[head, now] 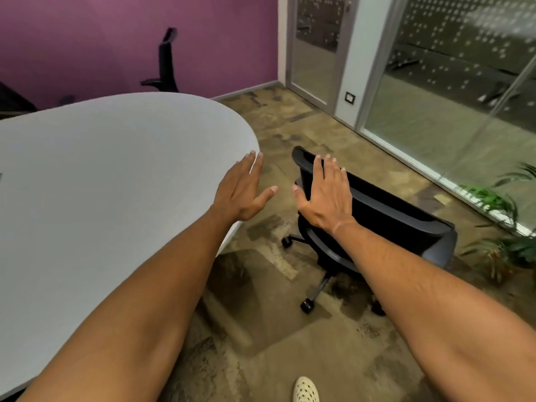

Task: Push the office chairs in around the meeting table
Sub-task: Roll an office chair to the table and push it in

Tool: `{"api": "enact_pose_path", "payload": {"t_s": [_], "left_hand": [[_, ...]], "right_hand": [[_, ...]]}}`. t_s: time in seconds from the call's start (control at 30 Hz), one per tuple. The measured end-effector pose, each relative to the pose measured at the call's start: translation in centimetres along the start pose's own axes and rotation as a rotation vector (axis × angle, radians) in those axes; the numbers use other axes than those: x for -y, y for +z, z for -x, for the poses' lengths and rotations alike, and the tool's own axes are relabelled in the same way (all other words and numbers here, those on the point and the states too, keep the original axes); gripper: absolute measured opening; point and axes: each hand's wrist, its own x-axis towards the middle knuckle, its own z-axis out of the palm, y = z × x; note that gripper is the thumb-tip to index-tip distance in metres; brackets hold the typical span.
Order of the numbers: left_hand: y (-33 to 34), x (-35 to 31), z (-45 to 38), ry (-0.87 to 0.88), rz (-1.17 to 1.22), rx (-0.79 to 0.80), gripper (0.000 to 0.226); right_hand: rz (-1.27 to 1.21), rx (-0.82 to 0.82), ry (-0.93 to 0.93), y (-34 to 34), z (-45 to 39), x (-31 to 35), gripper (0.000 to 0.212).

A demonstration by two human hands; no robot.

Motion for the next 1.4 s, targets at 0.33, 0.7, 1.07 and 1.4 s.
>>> {"api": "enact_pose_path", "payload": {"t_s": [0.33, 0.7, 1.07, 1.4], "left_hand": [[5.0, -7.0, -7.7, 0.242, 0.084, 0.121, 0.083], [8.1, -6.9, -16.1, 0.313, 0.100, 0.186, 0.064], [9.0, -6.7, -19.3, 0.424, -0.186, 0.464, 0.062], [8.8, -7.5, -15.5, 0.339, -0.180, 0.445, 0.063]], "right_hand": [[0.060, 0.065, 0.289, 1.0, 0.2, -9.5, 0.079], [0.097, 0.317, 0.385, 1.4, -2.2, -12.0, 0.088], [0.125, 0.257, 0.348, 1.8, -1.8, -11.0, 0.082], [0.153, 0.267, 0.282, 1.0, 0.4, -11.7, 0.082]]}}
